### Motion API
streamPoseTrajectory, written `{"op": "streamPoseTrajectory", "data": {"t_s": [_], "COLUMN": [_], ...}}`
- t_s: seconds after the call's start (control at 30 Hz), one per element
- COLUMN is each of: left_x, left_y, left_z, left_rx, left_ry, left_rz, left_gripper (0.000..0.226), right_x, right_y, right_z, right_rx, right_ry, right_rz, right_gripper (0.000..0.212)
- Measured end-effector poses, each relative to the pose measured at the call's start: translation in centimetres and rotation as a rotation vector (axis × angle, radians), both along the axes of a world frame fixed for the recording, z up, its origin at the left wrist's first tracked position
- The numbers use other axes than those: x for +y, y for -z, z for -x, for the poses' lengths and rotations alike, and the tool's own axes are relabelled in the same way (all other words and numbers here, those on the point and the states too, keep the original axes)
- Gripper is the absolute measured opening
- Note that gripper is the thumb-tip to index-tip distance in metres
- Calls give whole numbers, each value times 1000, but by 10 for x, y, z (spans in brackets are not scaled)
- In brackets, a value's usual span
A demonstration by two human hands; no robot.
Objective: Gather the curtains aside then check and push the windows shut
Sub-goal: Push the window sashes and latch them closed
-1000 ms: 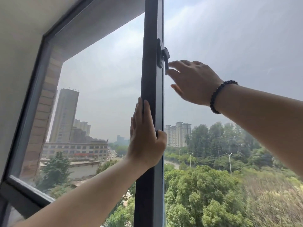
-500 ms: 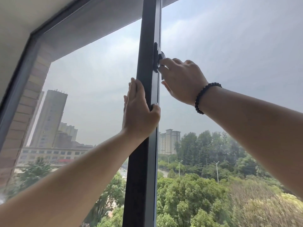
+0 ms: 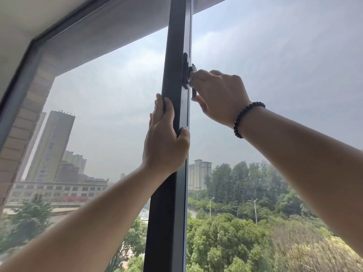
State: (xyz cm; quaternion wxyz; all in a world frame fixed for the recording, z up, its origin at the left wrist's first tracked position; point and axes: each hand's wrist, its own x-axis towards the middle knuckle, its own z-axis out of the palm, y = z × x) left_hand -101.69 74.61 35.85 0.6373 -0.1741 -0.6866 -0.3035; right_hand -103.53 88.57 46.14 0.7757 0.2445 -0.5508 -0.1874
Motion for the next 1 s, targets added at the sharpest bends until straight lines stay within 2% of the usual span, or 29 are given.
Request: {"op": "streamPoseTrajectory", "data": {"t_s": [0.13,0.27,0.57,0.7,0.87,1.0], "left_x": [2,2,8,10,2,-10], "left_y": [1,1,0,0,1,2], "left_z": [2,5,6,6,1,-2], "left_rx": [6,6,10,11,12,12], "left_ry": [4,-11,-31,-28,-32,-38], "left_rz": [-1,3,19,26,31,40], "left_gripper": [73,73,72,73,73,73], "right_x": [3,4,12,3,-26,-49], "right_y": [-1,-2,-12,-21,-29,-41], "right_z": [2,-3,-10,-17,-21,-29], "right_rx": [32,33,-67,-154,-288,-355], "right_ry": [32,-45,-181,-354,-795,-863], "right_rz": [-13,-79,-33,74,262,356], "right_gripper": [16,16,44,42,40,35]}}
